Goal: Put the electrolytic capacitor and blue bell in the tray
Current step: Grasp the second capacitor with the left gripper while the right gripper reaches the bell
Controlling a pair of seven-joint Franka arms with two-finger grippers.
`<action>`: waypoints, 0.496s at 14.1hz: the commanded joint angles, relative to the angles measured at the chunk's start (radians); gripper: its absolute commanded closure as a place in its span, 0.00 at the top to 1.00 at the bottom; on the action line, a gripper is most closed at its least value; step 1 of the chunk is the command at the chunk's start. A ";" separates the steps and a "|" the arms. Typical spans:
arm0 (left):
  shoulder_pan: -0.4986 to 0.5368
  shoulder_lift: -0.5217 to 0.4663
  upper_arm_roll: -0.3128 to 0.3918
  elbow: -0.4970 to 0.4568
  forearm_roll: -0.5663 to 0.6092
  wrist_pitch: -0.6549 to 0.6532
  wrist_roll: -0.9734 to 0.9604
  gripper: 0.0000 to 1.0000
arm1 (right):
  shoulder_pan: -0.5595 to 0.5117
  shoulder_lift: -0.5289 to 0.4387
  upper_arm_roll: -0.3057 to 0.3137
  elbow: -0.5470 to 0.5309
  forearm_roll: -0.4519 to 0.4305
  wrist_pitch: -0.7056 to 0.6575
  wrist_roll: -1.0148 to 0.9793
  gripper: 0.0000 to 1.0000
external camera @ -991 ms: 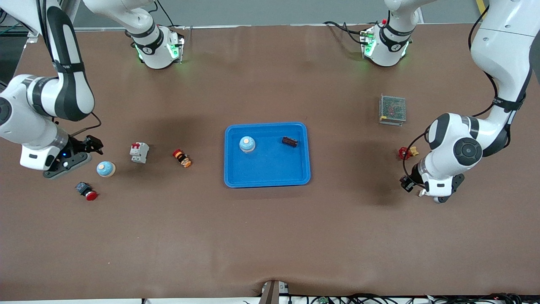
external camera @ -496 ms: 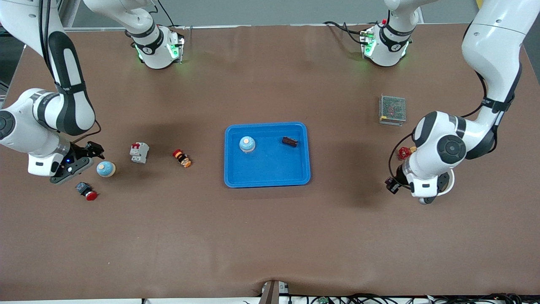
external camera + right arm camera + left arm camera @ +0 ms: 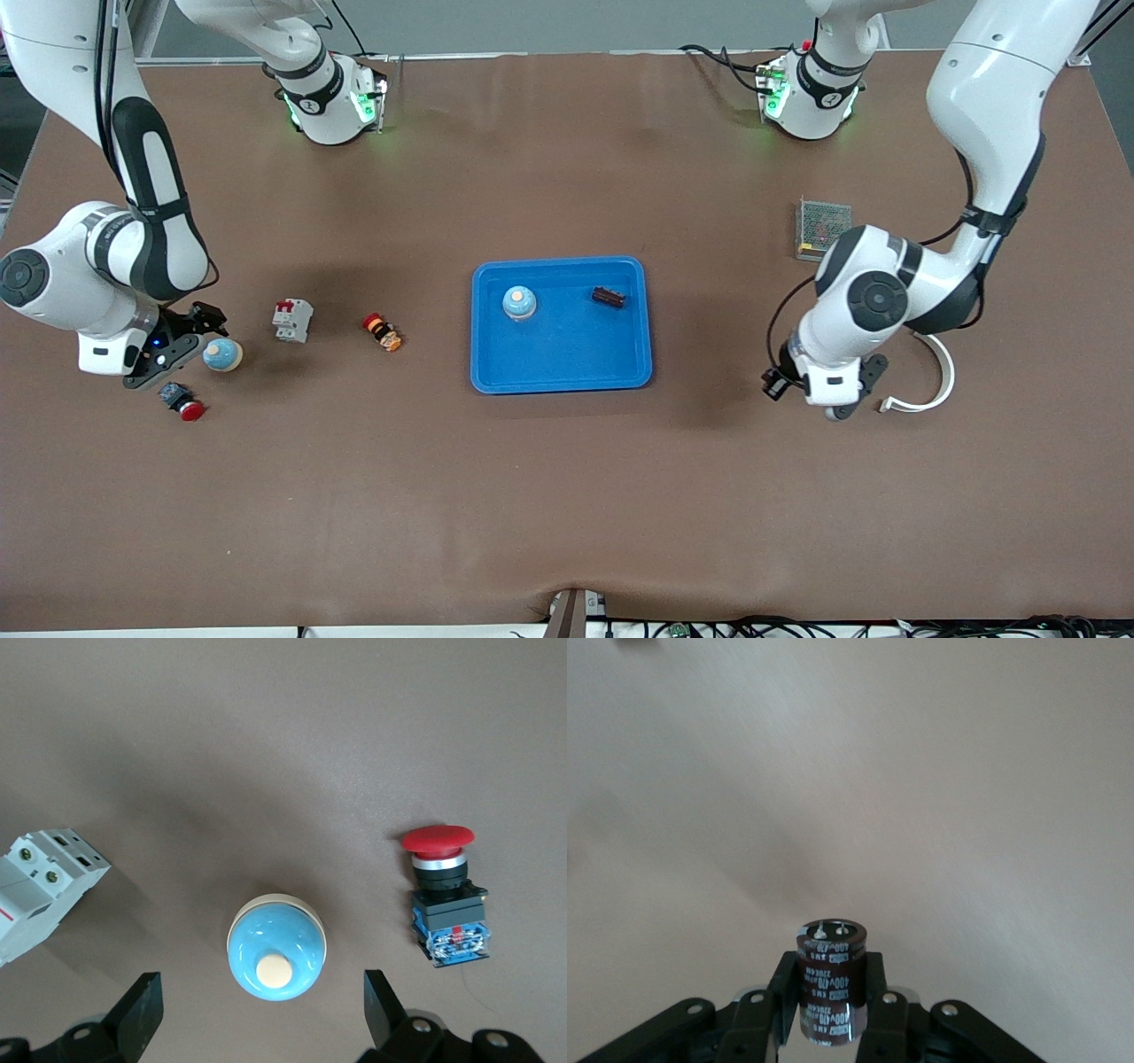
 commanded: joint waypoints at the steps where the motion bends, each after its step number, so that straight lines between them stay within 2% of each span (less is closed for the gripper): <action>1: -0.071 -0.010 0.003 0.025 0.002 -0.031 -0.061 0.00 | -0.025 0.014 0.016 0.000 0.034 0.019 -0.053 1.00; 7: -0.245 0.007 0.012 0.056 0.009 -0.033 -0.167 0.00 | -0.025 0.054 0.019 -0.001 0.040 0.065 -0.063 1.00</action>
